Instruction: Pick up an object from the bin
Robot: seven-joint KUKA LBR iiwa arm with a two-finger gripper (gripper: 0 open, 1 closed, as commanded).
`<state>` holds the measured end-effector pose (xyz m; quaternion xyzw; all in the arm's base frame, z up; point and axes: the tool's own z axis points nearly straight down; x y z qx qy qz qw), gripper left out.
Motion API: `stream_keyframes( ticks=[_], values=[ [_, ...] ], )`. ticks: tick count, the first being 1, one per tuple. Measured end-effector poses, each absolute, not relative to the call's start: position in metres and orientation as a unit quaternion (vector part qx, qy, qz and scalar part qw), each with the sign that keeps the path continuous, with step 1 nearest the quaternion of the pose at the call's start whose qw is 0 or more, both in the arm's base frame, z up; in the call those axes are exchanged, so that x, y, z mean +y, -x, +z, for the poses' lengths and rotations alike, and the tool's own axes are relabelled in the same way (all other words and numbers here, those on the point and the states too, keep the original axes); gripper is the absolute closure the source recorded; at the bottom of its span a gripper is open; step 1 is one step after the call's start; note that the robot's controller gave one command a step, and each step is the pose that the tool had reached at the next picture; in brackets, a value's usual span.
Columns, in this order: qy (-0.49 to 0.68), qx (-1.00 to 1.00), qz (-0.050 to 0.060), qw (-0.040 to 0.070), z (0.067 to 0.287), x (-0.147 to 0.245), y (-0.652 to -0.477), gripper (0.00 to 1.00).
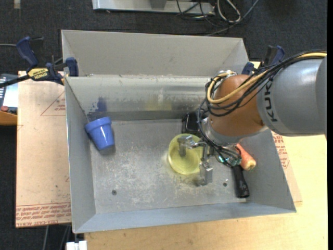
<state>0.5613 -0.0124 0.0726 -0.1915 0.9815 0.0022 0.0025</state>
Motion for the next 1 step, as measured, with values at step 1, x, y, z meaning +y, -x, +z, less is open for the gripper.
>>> stream_keyframes(
  ticks=[1],
  values=[
    [0.191, 0.982, 0.002, 0.003, 0.0727, -0.0131, -0.5614, 0.00]
  ],
)
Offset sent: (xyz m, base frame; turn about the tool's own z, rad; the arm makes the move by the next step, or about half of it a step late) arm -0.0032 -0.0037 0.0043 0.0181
